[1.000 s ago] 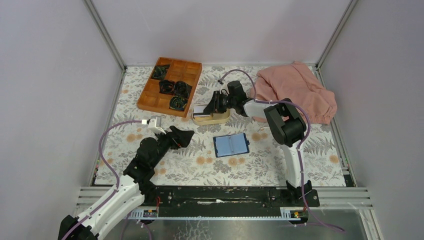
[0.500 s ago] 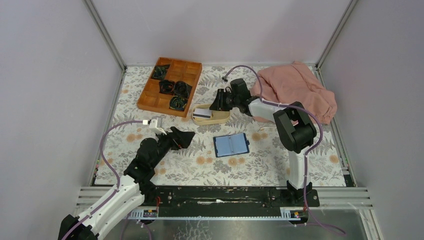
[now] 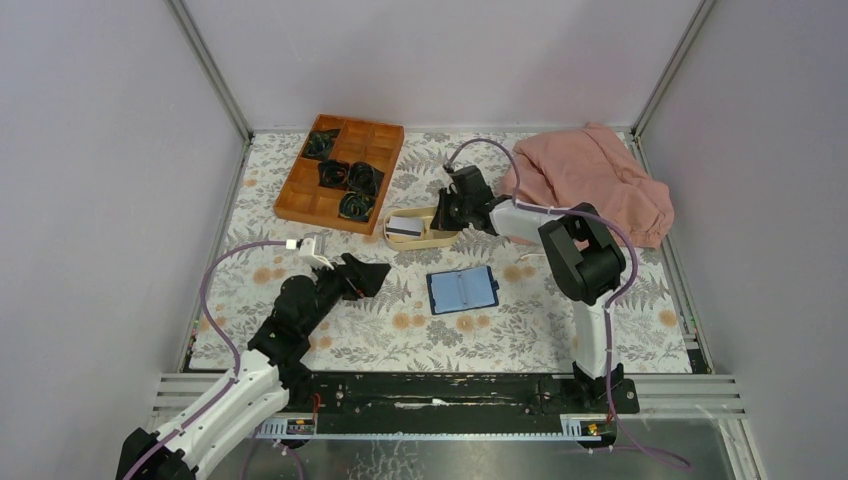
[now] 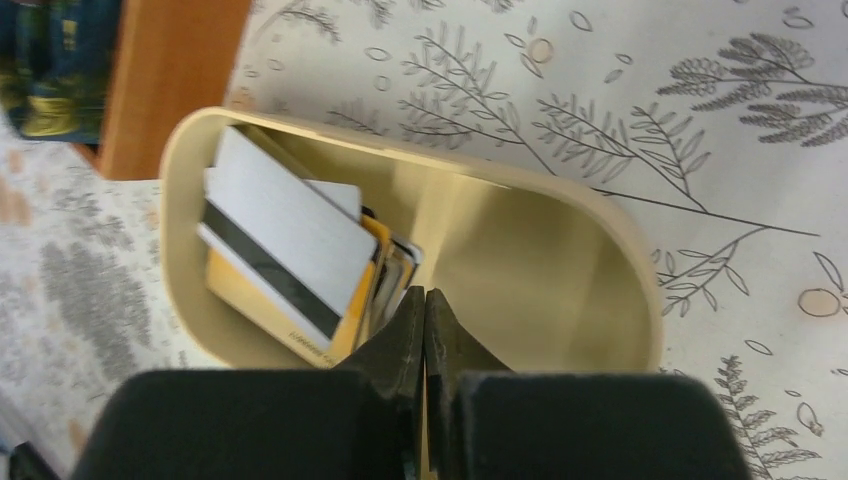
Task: Take the credit cards out of the card holder
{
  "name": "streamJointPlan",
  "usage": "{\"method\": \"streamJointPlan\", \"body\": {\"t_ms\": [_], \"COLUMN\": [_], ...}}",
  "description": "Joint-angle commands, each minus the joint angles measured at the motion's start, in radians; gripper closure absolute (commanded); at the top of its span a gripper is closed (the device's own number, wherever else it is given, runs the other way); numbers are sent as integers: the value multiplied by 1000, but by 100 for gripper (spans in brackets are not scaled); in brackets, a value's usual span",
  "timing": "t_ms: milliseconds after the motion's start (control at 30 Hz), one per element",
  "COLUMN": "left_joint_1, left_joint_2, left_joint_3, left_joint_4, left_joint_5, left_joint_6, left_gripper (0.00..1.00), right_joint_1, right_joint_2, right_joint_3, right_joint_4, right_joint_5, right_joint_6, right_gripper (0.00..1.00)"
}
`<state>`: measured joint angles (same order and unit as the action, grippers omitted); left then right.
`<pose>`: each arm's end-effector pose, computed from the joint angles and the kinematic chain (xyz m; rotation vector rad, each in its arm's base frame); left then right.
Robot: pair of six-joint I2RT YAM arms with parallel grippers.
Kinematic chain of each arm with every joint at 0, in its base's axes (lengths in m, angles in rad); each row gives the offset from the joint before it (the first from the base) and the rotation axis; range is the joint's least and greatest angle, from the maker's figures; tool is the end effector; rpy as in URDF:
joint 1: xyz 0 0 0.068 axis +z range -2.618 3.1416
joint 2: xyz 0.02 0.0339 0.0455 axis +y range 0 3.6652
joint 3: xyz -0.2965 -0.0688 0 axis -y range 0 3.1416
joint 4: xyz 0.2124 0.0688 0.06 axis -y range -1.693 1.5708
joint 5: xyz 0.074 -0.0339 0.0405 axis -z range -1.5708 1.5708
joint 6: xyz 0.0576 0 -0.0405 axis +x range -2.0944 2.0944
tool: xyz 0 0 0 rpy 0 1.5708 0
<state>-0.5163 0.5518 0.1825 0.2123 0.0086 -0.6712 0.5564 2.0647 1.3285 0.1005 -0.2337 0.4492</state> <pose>0.1017 -0.0583 0.2276 -0.1334 1.8053 -0.8715 0.3860 0.2558 0.1992 -0.2599 2.2947 0.7980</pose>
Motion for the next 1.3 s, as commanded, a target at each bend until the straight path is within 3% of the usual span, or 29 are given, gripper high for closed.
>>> {"method": "streamJointPlan", "body": {"t_ms": [0,400,600,733,800,933,1000,1067,1200,1267], "left_joint_1": [4,4,3,3,2,-6,-14,-13,-14,-15], "left_joint_2": [3,17,12,36,77,158,206,263,412,505], "left_joint_3": [-12,-15,-18,-12,4,44,68,100,216,303], "left_joint_4": [71,81,73,49,37,51,74,90,76,54], "left_joint_5": [17,24,19,-63,-83,-69,-50,-50,-94,-160], "left_joint_6": [10,9,8,-8,-10,17,49,57,90,126], "left_gripper": [3,3,3,0,0,0,0,1,7,20], "right_joint_1": [26,68,66,66,66,66,66,66,66,66], "right_joint_2": [34,60,-28,-147,-215,-354,-416,-445,-385,-372], "right_joint_3": [75,129,123,88,41,-114,-216,-264,-227,-232], "right_joint_4": [-85,-57,-104,-118,-104,-45,-19,-10,-88,-97], "right_joint_5": [130,62,149,234,279,390,454,499,487,473], "right_joint_6": [-52,-55,-119,-153,-142,-95,-78,-76,-68,-45], "right_gripper": [100,100,100,100,90,59,39,32,53,68]}}
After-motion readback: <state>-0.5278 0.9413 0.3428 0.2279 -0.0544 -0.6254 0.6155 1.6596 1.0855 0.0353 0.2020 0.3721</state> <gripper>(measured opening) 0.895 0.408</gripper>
